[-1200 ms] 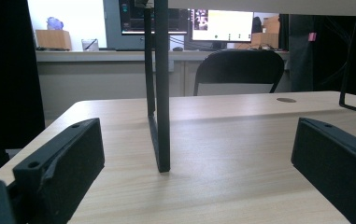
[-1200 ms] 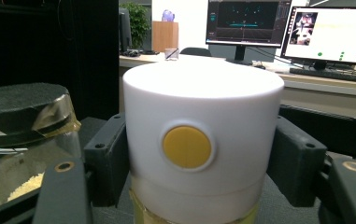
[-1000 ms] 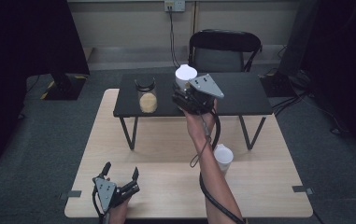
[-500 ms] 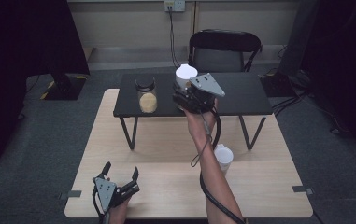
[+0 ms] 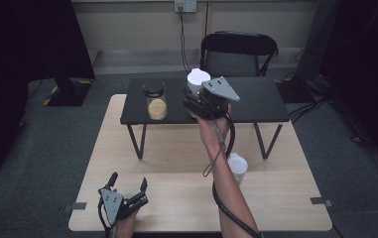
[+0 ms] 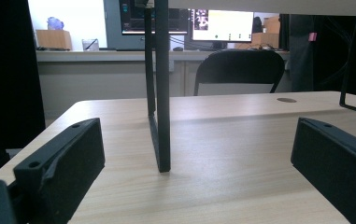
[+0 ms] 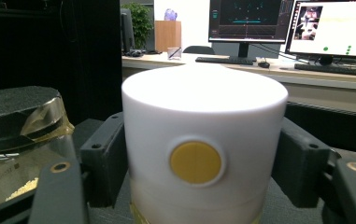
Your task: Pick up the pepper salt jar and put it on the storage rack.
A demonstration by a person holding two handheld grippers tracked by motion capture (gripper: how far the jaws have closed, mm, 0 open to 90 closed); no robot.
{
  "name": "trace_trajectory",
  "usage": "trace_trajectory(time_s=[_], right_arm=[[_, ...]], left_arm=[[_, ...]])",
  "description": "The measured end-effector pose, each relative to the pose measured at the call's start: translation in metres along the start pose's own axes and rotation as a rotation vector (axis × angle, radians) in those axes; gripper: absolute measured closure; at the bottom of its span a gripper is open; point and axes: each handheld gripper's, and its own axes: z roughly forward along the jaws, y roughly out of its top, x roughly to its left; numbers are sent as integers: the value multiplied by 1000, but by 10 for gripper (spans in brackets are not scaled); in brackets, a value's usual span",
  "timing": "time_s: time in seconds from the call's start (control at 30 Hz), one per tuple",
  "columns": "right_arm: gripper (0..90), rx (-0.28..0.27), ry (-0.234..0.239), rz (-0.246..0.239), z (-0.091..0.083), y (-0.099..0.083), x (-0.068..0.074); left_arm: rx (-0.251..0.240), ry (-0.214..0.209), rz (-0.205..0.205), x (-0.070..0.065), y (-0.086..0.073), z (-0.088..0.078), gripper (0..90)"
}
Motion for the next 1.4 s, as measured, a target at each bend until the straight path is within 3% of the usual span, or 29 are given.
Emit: trace_trajectory(time_s=[0.13,0.37,0.7,0.9,1.1,1.4], right_arm=[[213,-11,-19,-18,0,0,2],[6,-60,-63,-69,0,-1,6],[0,-83,-70,-53,-3,-2,5],[0,-106,-30,-41,-6,-4,5],[0,-112,-22,-33,-10,-3,6],[0,-133,-41,-42,-17,-5,5]], left_arm=[[0,0,0,0,0,0,23],[0,0,0,0,0,0,23],[0,0,0,0,0,0,23],[0,0,0,0,0,0,23],[0,0,0,0,0,0,23],[0,0,0,0,0,0,23]])
